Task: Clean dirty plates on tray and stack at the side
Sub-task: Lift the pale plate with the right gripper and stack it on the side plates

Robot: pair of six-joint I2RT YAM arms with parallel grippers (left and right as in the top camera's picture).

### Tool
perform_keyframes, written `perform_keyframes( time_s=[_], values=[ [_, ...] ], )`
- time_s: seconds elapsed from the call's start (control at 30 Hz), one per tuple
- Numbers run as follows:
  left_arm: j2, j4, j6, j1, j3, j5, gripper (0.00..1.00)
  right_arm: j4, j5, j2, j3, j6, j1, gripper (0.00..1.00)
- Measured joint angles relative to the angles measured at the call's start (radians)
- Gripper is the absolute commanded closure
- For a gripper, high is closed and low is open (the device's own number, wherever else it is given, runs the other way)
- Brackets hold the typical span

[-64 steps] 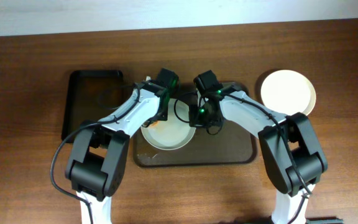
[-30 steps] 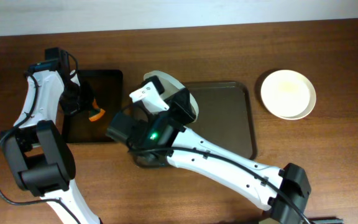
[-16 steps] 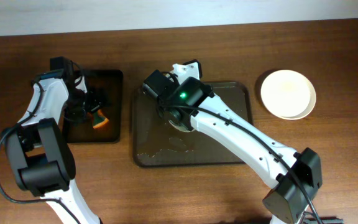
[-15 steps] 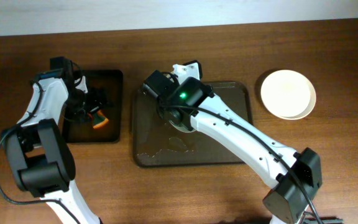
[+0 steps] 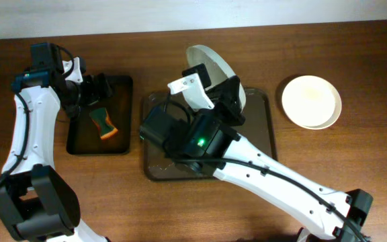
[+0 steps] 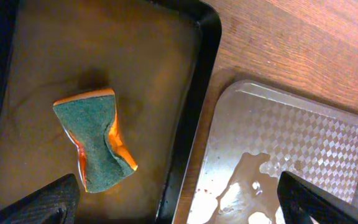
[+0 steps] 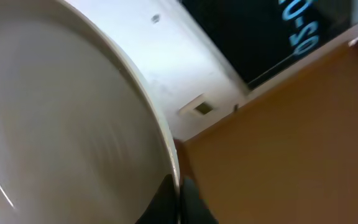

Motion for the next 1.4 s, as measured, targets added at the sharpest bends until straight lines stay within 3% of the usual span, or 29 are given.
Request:
perform_keyframes(
  time_s=[0.1, 0.2, 0.37, 0.47, 0.6, 0.73, 0.87, 0.9, 0.97, 1.0, 1.07, 1.23, 1.33, 1.4],
  values=[
    [0.0, 0.0, 0.0, 0.0, 0.0, 0.0, 0.0, 0.002, -0.06, 0.0, 0.0, 0.001, -0.011, 0.96],
    [0.0, 0.001, 0.0, 0.0, 0.0, 0.0, 0.0, 0.016, -0.334, 0.001, 0.0, 0.082, -0.132, 0.96],
    [0.0, 0.0, 0.0, 0.0, 0.0, 0.003, 0.0, 0.129, -0.989, 0.003, 0.0, -0.02, -0.564, 0.96],
    [0.0, 0.001, 0.0, 0.0, 0.0, 0.004, 0.0, 0.16, -1.223, 0.009, -0.002, -0.086, -0.873, 0.96],
    [0.0, 0.0, 0.0, 0.0, 0.0, 0.004, 0.0, 0.261, -1.341, 0.013, -0.106, -0.107, -1.169, 0.96],
    [0.0, 0.002, 0.0, 0.0, 0.0, 0.004, 0.0, 0.519, -1.395, 0.023, -0.324, -0.113, -1.317, 0.96],
    [0.0, 0.0, 0.0, 0.0, 0.0, 0.004, 0.0, 0.668, -1.408, 0.028, -0.465, -0.055, -1.4, 0.95],
    [0.0, 0.0, 0.0, 0.0, 0.0, 0.004, 0.0, 0.684, -1.41, 0.028, -0.478, -0.047, -1.404, 0.9],
    [0.0, 0.0, 0.0, 0.0, 0.0, 0.004, 0.0, 0.706, -1.428, 0.039, -0.487, -0.034, -1.403, 0.62],
    [0.0, 0.0, 0.0, 0.0, 0.0, 0.004, 0.0, 0.706, -1.44, 0.045, -0.487, -0.029, -1.402, 0.39],
    [0.0, 0.0, 0.0, 0.0, 0.0, 0.004, 0.0, 0.705, -1.474, 0.061, -0.487, -0.029, -1.399, 0.18],
    [0.0, 0.0, 0.0, 0.0, 0.0, 0.003, 0.0, 0.612, -1.53, 0.056, -0.489, -0.023, -1.396, 0.05],
    [0.0, 0.0, 0.0, 0.0, 0.0, 0.004, 0.0, 0.494, -1.59, -0.058, -0.495, -0.028, -1.396, 0.03],
    [0.0, 0.0, 0.0, 0.0, 0.0, 0.004, 0.0, 0.368, -1.629, -0.247, -0.496, -0.06, -1.395, 0.02]
  ],
)
